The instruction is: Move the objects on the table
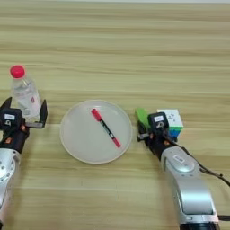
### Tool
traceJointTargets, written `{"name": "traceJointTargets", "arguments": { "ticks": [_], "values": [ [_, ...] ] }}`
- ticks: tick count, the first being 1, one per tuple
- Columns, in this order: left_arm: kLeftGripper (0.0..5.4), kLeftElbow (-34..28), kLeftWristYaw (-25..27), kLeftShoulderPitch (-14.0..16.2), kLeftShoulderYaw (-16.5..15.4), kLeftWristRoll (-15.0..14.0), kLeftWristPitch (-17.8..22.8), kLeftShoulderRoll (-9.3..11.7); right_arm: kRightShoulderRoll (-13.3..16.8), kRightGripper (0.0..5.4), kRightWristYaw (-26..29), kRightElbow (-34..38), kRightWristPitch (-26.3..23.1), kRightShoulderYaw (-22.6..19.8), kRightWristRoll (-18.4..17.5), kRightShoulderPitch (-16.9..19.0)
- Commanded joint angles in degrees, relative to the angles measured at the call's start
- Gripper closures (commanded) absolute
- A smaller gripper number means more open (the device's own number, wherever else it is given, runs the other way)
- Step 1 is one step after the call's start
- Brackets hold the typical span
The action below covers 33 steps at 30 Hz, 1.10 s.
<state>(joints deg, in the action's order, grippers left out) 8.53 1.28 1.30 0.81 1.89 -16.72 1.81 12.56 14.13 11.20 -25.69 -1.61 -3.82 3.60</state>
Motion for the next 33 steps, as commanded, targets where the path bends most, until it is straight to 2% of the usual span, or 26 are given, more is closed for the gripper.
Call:
{"name": "traceJointTargets", "arguments": {
  "ticks": [1,13,15,33],
  "values": [
    [0.00,-0.35,-0.15,-0.09,0.07,0.21,0.60,-0.09,0.58,4.00,-0.05,-1.54,0.32,0.17,0.36,0.09],
    [0.00,-0.38,-0.14,-0.10,0.02,0.16,0.62,-0.05,0.64,4.00,0.28,-2.35,0.38,1.25,0.42,0.22],
    [0.00,-0.38,-0.15,-0.11,0.02,0.18,0.64,-0.04,0.63,3.63,0.25,-2.29,0.34,1.29,0.39,0.23],
    [0.00,-0.12,-0.13,-0.24,-0.06,0.18,0.48,0.03,-0.01,1.75,-0.57,0.98,1.36,0.67,-0.08,0.41]
  ]
}}
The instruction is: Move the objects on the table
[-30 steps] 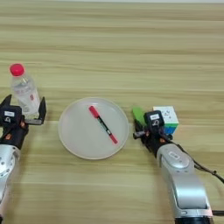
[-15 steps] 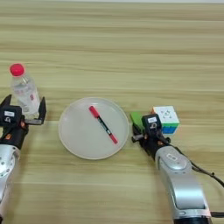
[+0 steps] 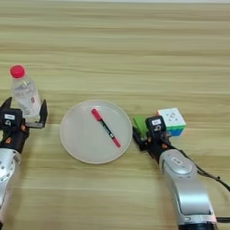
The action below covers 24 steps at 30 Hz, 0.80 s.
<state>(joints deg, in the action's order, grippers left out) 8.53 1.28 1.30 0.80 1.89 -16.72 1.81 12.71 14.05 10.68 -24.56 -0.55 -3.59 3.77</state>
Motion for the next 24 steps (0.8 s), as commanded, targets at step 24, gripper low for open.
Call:
{"name": "traceJointTargets", "arguments": {
  "ticks": [24],
  "values": [
    [0.00,0.78,-1.08,0.46,-0.89,0.06,0.70,-0.10,-0.08,0.02,0.24,7.29,1.66,1.27,0.19,-0.34]
  ]
}}
